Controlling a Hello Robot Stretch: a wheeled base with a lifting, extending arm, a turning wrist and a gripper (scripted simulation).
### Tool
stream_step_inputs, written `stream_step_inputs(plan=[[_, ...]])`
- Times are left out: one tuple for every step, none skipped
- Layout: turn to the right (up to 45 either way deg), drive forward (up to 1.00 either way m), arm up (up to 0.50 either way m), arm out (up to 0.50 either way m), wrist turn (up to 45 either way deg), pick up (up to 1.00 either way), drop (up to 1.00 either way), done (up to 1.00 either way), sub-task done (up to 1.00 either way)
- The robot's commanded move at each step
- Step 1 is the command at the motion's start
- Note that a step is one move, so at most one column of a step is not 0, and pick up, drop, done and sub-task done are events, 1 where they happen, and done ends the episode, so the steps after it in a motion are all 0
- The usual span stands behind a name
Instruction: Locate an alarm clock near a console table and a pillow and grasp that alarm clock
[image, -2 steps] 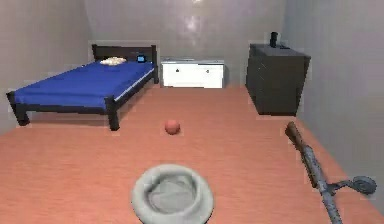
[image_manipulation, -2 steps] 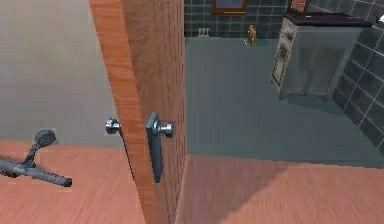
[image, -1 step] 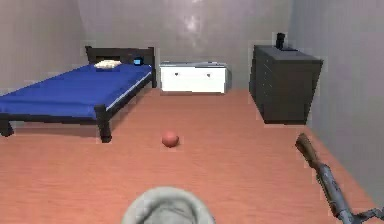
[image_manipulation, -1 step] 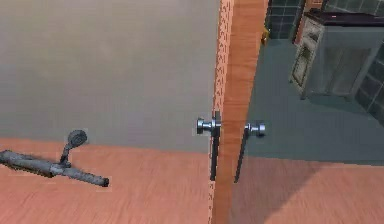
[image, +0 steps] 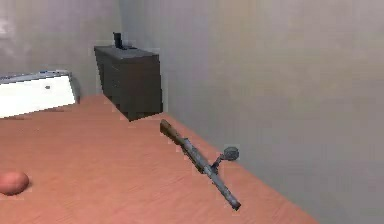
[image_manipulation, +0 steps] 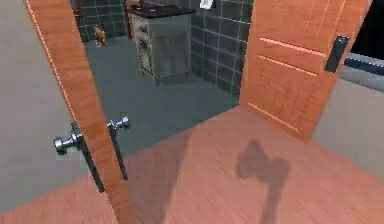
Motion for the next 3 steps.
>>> stream_step_inputs(plan=[[0.0,1.0,0.0,0.0,0.0,0.0,0.0,0.0,0.0],[-33.0,0.0,0.0,0.0,0.0,0.0,0.0,0.0,0.0],[0.0,0.4,0.0,0.0,0.0,0.0,0.0,0.0,0.0]])
